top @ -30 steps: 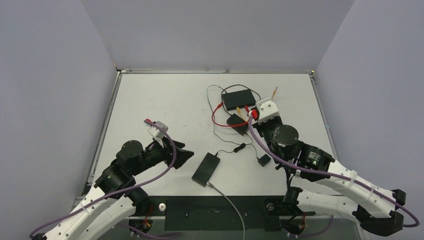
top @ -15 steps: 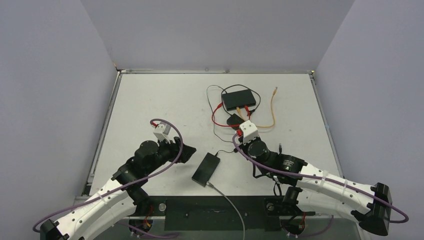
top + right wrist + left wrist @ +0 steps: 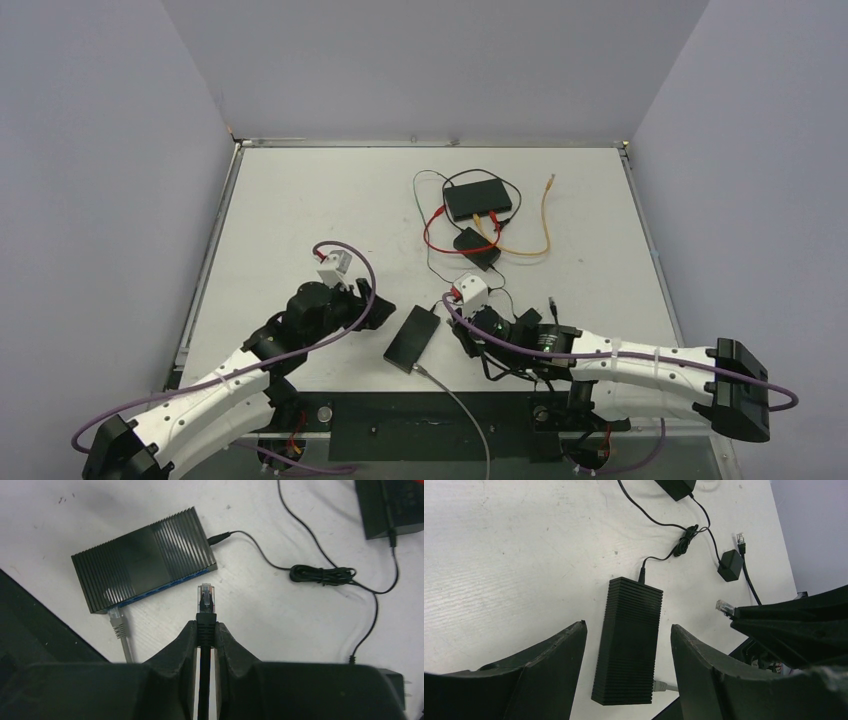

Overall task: Insert the plug into the switch port
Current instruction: Insert the connector into the switch port.

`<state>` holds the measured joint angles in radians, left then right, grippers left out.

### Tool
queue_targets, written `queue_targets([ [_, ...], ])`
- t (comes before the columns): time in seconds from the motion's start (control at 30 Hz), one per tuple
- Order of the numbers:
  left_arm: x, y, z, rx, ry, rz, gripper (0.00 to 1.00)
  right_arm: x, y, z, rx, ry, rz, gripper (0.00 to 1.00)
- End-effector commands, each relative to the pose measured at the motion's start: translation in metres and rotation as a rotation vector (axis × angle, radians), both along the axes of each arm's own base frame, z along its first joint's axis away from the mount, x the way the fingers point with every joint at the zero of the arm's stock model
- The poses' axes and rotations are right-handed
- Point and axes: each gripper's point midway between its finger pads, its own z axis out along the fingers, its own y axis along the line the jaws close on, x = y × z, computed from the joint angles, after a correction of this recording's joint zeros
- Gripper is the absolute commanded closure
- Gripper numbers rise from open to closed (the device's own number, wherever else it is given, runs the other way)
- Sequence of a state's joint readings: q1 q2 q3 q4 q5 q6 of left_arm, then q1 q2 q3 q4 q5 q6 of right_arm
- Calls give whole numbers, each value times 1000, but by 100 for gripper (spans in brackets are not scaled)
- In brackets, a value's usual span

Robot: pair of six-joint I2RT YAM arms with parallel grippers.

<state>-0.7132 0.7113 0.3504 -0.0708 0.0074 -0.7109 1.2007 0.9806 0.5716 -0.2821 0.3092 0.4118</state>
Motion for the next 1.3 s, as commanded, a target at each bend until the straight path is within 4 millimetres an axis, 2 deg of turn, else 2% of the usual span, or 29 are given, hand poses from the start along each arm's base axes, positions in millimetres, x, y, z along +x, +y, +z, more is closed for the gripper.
queue_targets([
  [0.0,2,-11,7,-79,-18,-28,40,-11,21,-8,93,58,-18,100],
  [0.2,-5,-13,-13,-58,36,-70,40,-22,24,-32,124,57,-18,100],
  [0.23,-5,-13,-14,-57,41,-73,40,-23,30,-28,155,41,-12,100],
  [0.37,-11,-15,-23,-55,82,-110,40,-27,33,-32,176,-1,3,100],
  [0.7,-24,-18,-39,-53,146,-163,40,-31,38,-61,99,-86,18,100],
  [1.03,-27,-18,-47,-48,178,-183,40,-38,49,-73,49,-170,81,100],
  [1.27,-28,-20,-50,-49,186,-202,40,-42,51,-71,49,-204,124,100],
])
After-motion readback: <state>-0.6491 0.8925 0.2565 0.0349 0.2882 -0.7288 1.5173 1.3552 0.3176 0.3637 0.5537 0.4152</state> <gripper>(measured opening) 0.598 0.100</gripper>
